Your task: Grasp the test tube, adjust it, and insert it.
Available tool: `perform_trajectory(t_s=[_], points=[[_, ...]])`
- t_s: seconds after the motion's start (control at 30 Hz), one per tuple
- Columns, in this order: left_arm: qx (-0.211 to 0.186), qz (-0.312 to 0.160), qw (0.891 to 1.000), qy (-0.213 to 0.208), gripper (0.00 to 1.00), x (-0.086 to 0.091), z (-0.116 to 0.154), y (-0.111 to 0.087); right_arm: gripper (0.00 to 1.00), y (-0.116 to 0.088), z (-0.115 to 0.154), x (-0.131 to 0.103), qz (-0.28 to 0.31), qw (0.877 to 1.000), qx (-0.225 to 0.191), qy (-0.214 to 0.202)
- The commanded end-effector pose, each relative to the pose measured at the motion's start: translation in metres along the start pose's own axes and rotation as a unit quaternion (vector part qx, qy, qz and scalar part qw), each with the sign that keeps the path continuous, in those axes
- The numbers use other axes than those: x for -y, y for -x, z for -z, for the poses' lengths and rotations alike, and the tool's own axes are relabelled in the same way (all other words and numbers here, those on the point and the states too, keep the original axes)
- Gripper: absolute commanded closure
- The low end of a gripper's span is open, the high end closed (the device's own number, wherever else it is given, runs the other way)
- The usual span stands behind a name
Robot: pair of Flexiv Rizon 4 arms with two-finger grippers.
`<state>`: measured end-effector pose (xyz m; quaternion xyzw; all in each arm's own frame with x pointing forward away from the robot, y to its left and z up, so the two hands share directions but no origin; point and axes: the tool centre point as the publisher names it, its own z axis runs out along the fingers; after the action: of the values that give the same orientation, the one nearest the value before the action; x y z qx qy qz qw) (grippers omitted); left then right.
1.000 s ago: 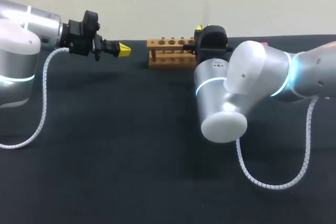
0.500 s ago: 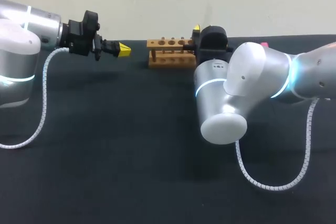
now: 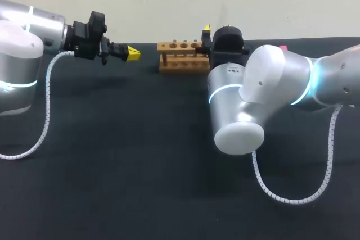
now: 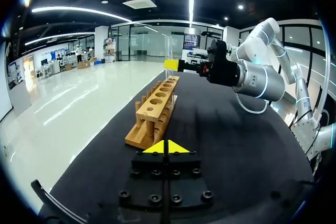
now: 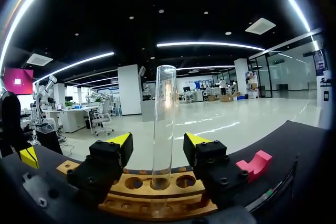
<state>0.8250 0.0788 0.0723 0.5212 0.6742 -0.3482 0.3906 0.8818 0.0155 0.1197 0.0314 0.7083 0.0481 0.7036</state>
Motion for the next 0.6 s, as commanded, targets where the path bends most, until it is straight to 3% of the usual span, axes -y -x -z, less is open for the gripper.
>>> perform_trajectory(t_s=[0.03, 0.47, 0.6], points=[[0.002, -0.001, 1.0, 0.002, 1.0, 0.001, 0.0, -0.001, 0.0, 0.006, 0.013, 0.006, -0.001, 0.994, -0.01, 0.106], [0.002, -0.001, 1.0, 0.002, 1.0, 0.001, 0.0, -0.001, 0.0, 0.025, 0.057, 0.022, -0.004, 0.98, -0.042, 0.193], [0.002, -0.001, 1.0, 0.002, 1.0, 0.001, 0.0, -0.001, 0.0, 0.028, 0.063, 0.026, -0.006, 0.979, -0.048, 0.197]])
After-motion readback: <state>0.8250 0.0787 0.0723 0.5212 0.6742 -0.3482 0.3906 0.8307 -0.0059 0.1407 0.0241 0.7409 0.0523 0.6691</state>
